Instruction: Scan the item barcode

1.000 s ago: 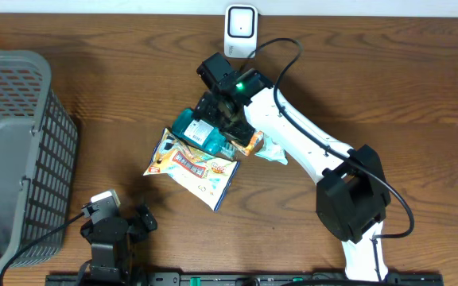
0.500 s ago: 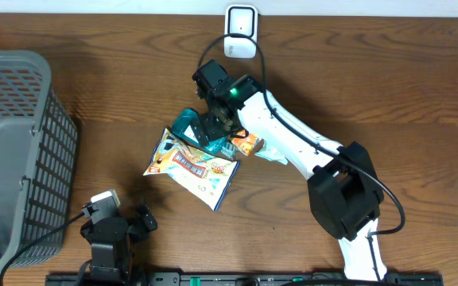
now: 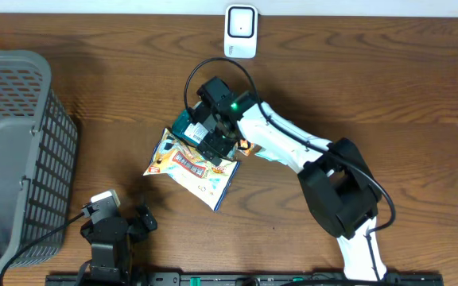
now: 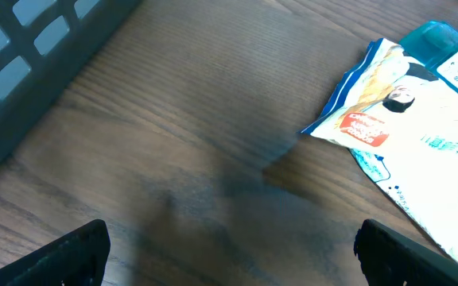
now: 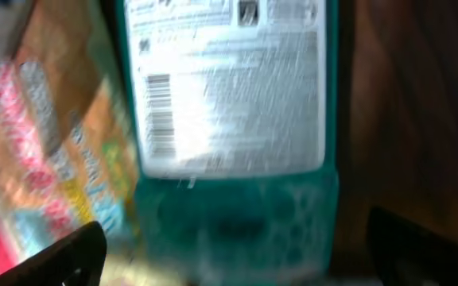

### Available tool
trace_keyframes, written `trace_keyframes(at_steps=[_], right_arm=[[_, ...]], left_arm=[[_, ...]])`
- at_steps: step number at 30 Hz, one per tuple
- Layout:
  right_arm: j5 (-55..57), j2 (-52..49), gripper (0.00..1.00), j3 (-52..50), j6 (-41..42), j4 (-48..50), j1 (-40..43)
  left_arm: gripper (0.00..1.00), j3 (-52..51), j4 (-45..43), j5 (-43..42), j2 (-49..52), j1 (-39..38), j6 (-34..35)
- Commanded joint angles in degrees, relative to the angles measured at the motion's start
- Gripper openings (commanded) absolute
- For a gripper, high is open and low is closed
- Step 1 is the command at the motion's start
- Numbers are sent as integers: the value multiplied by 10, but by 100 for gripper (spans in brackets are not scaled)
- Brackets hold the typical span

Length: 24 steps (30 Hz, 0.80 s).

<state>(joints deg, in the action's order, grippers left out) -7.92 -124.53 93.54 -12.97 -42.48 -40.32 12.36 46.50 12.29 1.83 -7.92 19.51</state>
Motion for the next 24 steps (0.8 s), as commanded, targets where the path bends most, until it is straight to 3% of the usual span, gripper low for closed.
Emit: trace_keyframes(at_steps=[1,12,19,24], right_arm=[[18,-12,99,-3,-23,33,-2],[50,-31,96,-2,-6,26,-2],[203,-35,82,-7,31,50,-7],[178,-55,70,-8,31,47,-13]], left_arm=[[98,0,40,3,0,1,-12],[98,0,40,3,0,1,-12],[98,0,40,3,0,1,-12],[98,0,40,3,0,1,-12]])
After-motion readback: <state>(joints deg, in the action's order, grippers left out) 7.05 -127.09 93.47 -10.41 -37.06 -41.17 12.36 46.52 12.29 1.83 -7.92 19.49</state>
